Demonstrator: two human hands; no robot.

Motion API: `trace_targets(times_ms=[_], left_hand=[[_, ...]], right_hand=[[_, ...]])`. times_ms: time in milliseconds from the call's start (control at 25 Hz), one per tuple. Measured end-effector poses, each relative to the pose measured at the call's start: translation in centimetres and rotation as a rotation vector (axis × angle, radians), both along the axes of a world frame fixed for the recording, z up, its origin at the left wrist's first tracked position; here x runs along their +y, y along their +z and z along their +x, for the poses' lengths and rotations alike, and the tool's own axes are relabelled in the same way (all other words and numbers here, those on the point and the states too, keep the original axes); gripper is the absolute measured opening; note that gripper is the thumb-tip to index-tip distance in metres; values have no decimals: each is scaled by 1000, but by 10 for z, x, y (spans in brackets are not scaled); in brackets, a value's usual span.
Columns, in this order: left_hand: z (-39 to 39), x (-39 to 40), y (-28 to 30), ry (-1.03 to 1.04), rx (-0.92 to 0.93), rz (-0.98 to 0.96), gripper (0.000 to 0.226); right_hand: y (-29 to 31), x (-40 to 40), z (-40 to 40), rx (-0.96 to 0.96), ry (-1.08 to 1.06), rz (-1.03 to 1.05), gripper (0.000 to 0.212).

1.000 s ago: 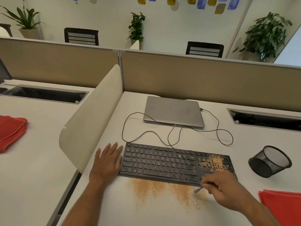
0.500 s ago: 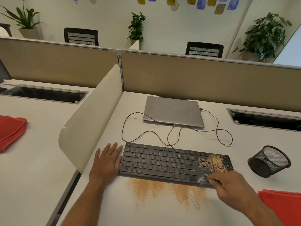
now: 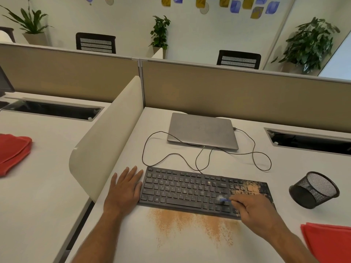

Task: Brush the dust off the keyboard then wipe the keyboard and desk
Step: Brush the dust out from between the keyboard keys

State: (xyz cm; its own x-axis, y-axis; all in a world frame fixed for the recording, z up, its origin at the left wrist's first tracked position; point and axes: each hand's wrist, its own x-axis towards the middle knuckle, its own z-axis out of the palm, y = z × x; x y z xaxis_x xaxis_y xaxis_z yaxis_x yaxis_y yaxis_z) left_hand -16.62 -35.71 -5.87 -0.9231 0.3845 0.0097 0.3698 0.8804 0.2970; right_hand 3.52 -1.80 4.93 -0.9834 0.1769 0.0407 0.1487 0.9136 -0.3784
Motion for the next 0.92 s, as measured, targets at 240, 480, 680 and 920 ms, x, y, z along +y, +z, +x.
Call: trace_targets(times_ms=[240, 480, 680, 920], left_hand=[[0, 0, -1, 1, 1, 10, 74], [1, 0, 0, 2, -3, -7, 75], [1, 0, 0, -2, 4, 11, 76], [0, 0, -1, 4, 8, 24, 74]], right_hand=[[9, 5, -2, 82, -95, -33, 14], [2, 5, -2, -51, -113, 69, 16], [5, 9, -1, 7, -188, 31, 17], [6, 9, -6, 88, -172, -7, 16]])
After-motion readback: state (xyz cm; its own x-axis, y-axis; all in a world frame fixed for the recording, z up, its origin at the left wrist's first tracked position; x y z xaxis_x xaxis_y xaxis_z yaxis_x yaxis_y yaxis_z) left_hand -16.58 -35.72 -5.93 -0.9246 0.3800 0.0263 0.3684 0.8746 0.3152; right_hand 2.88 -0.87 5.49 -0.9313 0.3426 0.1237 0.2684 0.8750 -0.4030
